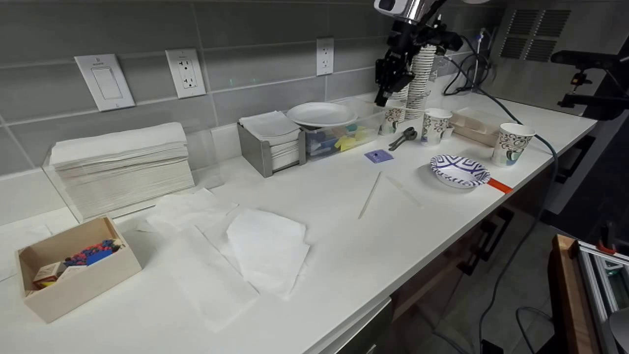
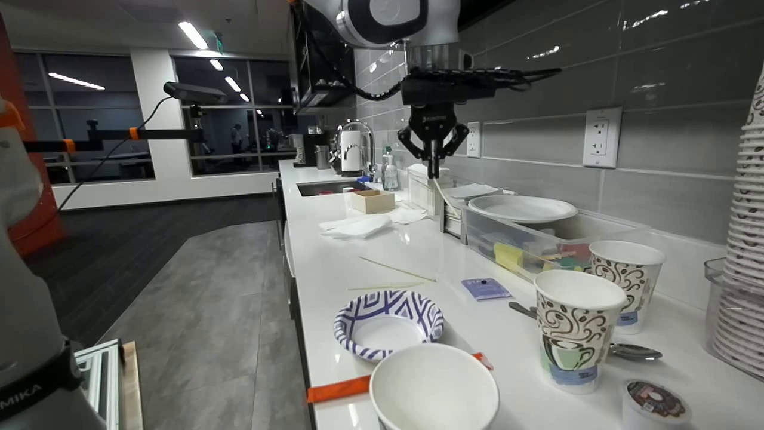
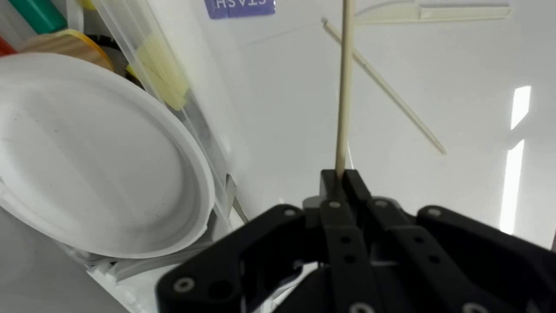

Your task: Pick up the stick and put it in the cup

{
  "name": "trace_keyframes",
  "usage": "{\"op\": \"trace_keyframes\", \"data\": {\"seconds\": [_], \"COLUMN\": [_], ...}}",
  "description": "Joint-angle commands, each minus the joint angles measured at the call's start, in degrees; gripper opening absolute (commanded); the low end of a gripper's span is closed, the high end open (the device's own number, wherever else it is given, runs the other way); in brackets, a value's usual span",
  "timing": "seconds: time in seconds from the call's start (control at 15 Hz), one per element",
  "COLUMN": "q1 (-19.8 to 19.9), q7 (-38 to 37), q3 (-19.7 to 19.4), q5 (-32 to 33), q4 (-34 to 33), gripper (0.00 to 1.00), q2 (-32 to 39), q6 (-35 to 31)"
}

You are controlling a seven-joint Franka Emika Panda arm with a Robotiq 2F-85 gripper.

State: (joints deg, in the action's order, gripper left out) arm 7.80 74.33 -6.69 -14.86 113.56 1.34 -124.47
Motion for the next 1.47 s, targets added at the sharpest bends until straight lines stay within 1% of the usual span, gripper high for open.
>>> {"op": "trace_keyframes", "data": {"seconds": [0.0, 0.13, 0.33, 0.47, 0.6, 0.73, 0.8, 0.87, 0.93, 1.07, 1.27, 1.33, 1.4], "q1": [2.1, 3.2, 4.5, 5.0, 5.4, 5.6, 5.6, 5.7, 6.4, 6.6, 6.6, 6.6, 6.6], "q7": [1.6, 0.1, -2.5, -7.2, -13.9, -22.2, -26.9, -28.9, -23.8, -27.0, -27.6, -27.6, -27.2], "q3": [-2.1, -3.4, -5.1, -5.7, -6.3, -6.6, -6.9, -6.6, -5.8, -5.6, -5.6, -5.6, -5.1], "q5": [-6.6, -8.5, -8.7, -6.0, -2.8, 1.2, 3.3, 3.8, 1.9, 3.0, 3.0, 3.0, 0.8], "q4": [1.8, 2.7, 4.2, 5.4, 6.2, 6.8, 6.8, 6.8, 6.2, 6.4, 6.4, 6.4, 6.0], "gripper": [0.02, 0.02, 0.02, 0.02, 0.02, 0.02, 0.02, 0.02, 0.06, 0.06, 0.06, 0.02, 0.02], "q2": [-1.0, -1.4, -1.0, -0.1, 1.3, 2.8, 3.3, 3.6, 2.9, 3.6, 3.6, 3.6, 3.7], "q6": [-3.6, -7.0, -13.9, -21.4, -26.6, -30.6, -31.3, -31.3, -29.7, -30.3, -30.4, -30.4, -30.9]}}
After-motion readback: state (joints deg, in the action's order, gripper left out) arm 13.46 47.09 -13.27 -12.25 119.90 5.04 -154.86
